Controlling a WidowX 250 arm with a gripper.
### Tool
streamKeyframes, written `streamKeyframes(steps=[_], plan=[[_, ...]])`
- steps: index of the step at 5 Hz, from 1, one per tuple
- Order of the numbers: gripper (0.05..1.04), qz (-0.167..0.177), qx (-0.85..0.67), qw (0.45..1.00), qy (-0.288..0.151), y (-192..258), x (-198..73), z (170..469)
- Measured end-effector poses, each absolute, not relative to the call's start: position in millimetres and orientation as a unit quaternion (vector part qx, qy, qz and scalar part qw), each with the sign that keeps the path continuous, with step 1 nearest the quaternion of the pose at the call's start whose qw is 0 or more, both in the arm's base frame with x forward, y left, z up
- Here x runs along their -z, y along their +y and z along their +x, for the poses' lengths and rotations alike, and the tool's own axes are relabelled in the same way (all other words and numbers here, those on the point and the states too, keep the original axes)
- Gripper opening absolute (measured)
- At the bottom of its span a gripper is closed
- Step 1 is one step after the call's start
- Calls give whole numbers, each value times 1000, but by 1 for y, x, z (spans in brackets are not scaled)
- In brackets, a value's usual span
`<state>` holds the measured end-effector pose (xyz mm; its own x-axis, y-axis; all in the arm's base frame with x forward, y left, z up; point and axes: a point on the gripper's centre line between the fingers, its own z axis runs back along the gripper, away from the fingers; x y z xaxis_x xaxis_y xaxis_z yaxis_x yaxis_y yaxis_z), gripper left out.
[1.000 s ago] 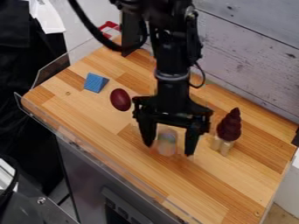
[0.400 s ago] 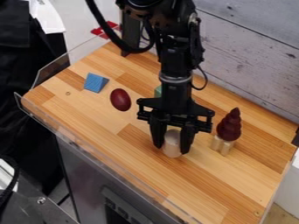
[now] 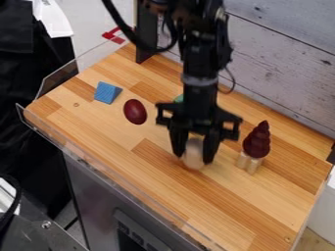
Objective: Pick and put the white cylinder on the top of the yellow cube
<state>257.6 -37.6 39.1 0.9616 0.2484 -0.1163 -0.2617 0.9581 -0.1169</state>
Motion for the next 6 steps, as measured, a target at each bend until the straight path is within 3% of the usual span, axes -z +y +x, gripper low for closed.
streamKeyframes(steps=[1,3,6], plan=[[532,-49,-104,993,22,-33,-77,274],[532,-42,-79,996,0,-30,-112,293],[532,-70,-77,995,6,-18,-99,307]])
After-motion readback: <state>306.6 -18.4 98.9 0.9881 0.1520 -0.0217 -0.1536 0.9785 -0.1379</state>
